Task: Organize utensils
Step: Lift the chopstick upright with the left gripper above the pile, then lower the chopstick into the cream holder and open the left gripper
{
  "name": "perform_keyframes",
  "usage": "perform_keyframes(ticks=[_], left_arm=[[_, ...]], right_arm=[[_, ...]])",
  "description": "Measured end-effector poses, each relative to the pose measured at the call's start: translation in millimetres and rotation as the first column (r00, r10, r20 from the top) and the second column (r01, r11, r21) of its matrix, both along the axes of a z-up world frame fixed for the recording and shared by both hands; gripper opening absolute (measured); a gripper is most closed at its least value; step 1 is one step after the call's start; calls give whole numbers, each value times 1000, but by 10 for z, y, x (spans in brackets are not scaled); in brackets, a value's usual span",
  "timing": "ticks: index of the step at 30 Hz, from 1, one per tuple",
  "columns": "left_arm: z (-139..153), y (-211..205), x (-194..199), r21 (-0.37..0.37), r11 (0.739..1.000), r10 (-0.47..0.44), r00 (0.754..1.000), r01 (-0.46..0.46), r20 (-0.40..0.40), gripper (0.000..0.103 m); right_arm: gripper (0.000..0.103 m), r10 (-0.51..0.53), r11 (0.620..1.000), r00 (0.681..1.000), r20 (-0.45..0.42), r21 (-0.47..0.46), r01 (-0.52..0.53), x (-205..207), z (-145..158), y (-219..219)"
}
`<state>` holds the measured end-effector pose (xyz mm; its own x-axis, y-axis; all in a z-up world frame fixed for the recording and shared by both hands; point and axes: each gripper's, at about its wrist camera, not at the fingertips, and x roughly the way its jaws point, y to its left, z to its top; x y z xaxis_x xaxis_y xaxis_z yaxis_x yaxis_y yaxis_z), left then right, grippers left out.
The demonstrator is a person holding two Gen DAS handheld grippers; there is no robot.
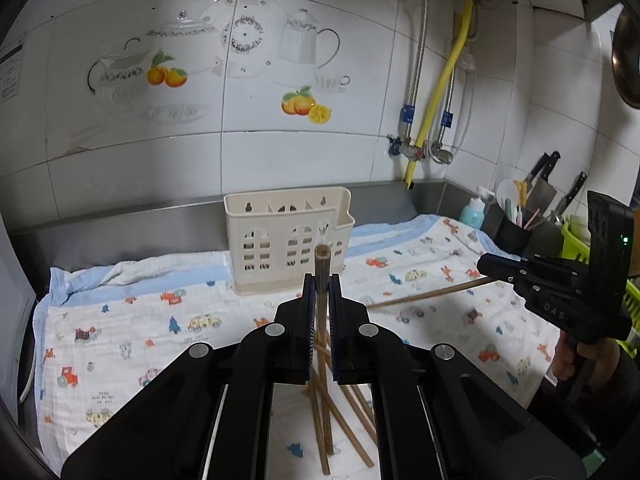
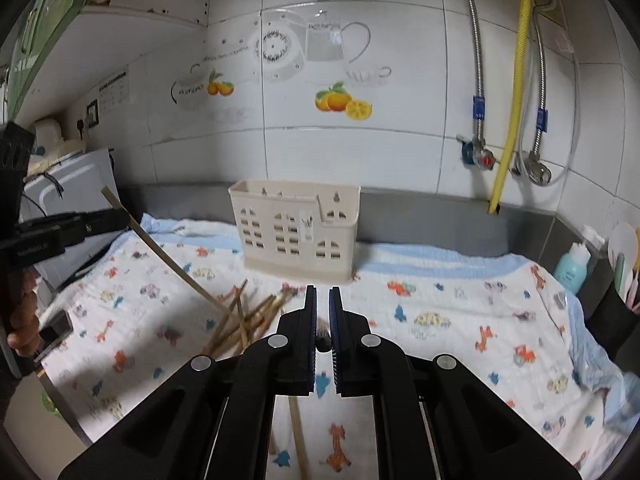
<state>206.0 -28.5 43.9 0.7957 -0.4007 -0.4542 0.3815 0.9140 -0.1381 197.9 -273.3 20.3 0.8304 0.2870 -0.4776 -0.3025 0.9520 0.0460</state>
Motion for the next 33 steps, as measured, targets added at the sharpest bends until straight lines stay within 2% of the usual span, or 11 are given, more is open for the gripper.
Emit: perform_keyframes(ticks=[10,22,33], left_arm=[[242,-84,173,-26,1000,-15,999,16,35,5],[580,-98,415,-38,999,-25,996,28,80,5],[1125,-134,667,6,1000,13,977,-14,212,5]], right_arm=[[6,10,1000,999,35,-5,-10,153,256,-40],[6,49,999,998,45,8,-49,561,712,-48],[6,56,998,987,150,-16,-54,996,1328,100]])
